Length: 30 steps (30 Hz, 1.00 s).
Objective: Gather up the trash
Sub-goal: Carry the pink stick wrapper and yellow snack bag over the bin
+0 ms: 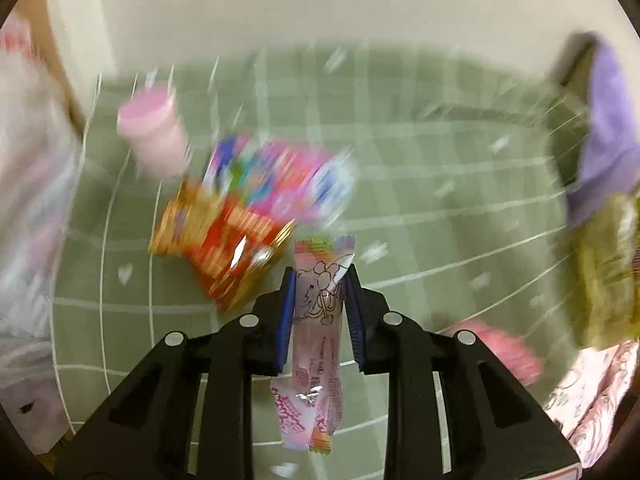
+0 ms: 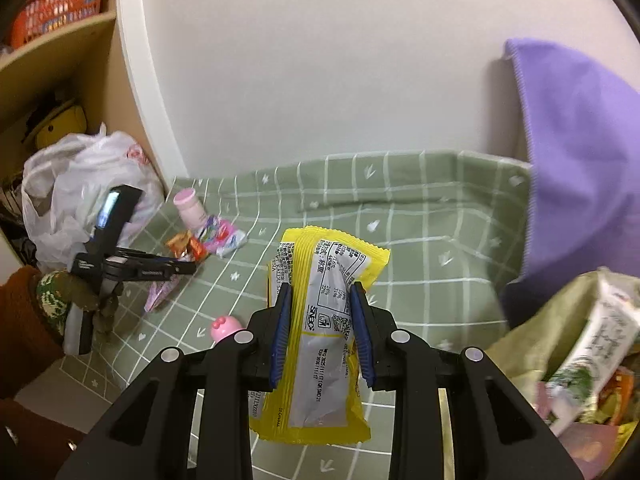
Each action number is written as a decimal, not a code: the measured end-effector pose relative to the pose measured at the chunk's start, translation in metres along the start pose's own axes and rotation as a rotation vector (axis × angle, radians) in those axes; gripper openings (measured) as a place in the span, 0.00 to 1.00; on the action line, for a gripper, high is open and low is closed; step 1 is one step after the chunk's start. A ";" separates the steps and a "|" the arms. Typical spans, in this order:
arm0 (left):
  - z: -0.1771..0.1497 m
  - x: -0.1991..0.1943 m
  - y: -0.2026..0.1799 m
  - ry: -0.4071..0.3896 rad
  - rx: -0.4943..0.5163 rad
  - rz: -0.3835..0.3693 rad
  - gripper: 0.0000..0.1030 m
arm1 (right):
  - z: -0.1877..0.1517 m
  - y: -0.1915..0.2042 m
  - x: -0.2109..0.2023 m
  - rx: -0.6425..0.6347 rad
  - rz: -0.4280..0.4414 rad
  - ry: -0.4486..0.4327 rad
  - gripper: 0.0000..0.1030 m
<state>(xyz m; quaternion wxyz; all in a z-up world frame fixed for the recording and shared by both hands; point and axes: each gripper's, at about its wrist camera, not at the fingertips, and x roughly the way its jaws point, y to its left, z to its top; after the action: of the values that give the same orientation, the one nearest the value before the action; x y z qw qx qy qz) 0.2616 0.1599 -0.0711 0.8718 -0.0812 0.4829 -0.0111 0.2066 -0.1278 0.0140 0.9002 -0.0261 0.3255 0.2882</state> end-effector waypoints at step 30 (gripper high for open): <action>0.049 -0.116 -0.295 -0.335 0.331 -0.659 0.22 | -0.033 -0.122 -0.203 0.114 -0.408 -0.265 0.28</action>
<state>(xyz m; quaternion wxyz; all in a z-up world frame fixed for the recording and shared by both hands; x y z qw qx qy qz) 0.2587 -0.1135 0.0968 0.8895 -0.0908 0.2740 -0.3543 0.1269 -0.3389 0.0925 0.9746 -0.0023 0.2083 0.0826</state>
